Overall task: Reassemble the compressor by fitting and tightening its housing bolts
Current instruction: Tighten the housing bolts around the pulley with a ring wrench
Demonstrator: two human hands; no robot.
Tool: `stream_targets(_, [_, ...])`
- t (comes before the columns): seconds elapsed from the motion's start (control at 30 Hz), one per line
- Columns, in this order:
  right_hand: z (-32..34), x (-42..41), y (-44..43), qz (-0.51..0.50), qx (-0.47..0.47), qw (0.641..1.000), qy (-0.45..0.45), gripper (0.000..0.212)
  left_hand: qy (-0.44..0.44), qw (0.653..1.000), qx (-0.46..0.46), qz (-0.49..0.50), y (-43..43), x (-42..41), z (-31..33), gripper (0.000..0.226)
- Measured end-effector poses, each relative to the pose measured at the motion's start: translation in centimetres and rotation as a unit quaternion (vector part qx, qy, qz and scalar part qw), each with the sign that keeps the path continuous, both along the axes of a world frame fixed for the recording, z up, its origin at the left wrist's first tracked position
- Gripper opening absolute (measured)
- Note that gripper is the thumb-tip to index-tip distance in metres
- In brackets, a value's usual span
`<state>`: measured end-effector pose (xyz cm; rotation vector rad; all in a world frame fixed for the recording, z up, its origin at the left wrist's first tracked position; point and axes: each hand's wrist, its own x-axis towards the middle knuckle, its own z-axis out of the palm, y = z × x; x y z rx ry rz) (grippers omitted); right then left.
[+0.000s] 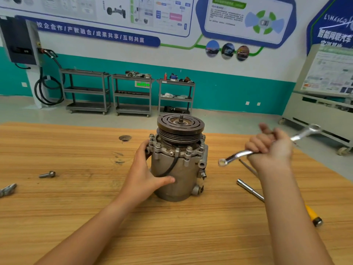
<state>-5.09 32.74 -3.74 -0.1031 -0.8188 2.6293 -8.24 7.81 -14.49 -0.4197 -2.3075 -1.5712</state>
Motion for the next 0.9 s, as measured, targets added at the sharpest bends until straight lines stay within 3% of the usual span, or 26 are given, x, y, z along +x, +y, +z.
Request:
stream_targets(0.1, [1.3,1.0,0.0,-0.054,-0.134,0.987,0.077,0.035,0.015,0.999,-0.011,0.041,0.5,0.4,-0.1,0.125])
stream_targets(0.27, [2.0,0.1,-2.2,-0.075,-0.189,0.977,0.065,0.035,0.041,0.992,-0.006,0.118,3.8,1.4,-0.2,0.118])
stream_targets(0.43, [1.0,-1.8,-2.7,-0.082,-0.176,0.981,-0.012,0.034,0.068,0.987,-0.059,0.132,3.6,1.0,-0.7,0.111])
stream_targets(0.6, [0.7,-2.6,-2.1,-0.063,-0.186,0.980,-0.026,0.036,0.096,0.989,-0.069,0.084,2.4,1.0,-1.2,0.104])
stream_targets(0.8, [1.3,-2.9,-1.3,-0.076,-0.154,0.985,0.002,0.034,0.047,0.997,0.024,0.051,3.2,1.5,-0.8,0.111])
stream_targets(0.9, [1.0,-3.0,-1.8,-0.068,-0.133,0.989,-0.007,0.035,0.043,0.998,0.034,0.034,2.9,1.7,-0.9,0.096])
